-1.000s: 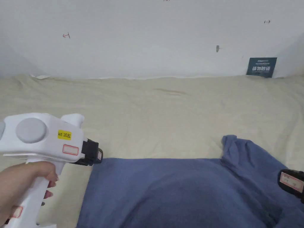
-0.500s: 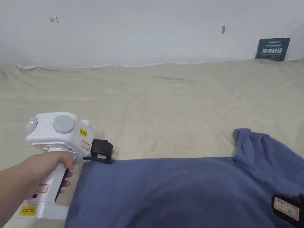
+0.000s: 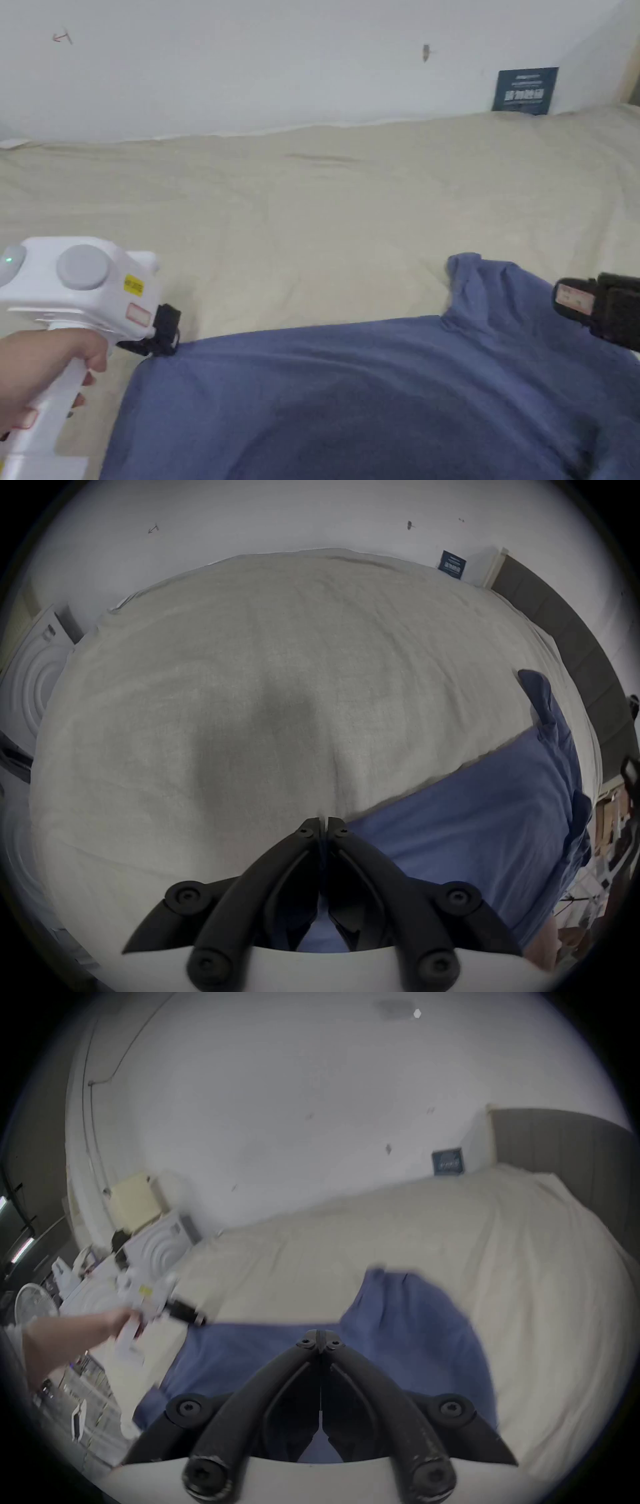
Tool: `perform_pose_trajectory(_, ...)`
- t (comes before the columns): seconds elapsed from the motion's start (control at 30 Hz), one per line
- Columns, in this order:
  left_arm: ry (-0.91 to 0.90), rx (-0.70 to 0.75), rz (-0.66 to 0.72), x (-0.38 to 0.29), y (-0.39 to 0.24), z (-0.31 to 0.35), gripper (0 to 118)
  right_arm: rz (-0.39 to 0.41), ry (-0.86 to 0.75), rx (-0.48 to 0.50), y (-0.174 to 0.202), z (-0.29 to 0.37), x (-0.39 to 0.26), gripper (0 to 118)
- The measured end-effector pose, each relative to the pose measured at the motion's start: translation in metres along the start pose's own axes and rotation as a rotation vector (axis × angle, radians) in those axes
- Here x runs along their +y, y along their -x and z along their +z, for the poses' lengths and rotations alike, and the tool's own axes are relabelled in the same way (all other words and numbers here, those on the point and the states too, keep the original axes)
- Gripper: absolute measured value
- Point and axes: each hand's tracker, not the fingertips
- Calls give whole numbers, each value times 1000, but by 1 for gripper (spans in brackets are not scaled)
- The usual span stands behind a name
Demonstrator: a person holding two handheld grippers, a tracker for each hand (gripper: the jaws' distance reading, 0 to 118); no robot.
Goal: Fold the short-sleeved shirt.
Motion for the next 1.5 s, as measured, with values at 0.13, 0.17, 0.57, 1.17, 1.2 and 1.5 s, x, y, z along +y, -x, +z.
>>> perform_pose_trajectory(0.13,-32,27,-21,1,1,-3,2,-16,240,-69,-43,-73,58,45)
perform_pose_trajectory(0.17,-35,35,-36,-1,-3,-2,2,-37,308,-79,-56,-93,65,83)
perform_pose_trajectory(0.57,-37,59,-76,-7,-4,-11,2,103,611,-387,-88,-203,44,59)
perform_pose_trajectory(1.17,-156,28,-61,-32,-6,70,2,-12,302,-187,-61,-23,97,0)
perform_pose_trajectory(1.2,-168,16,-75,-38,-6,82,2,-40,281,-191,-56,-2,93,1)
perform_pose_trajectory(1.5,-228,-129,-59,-158,-14,167,2,-233,261,-147,-55,142,-12,1)
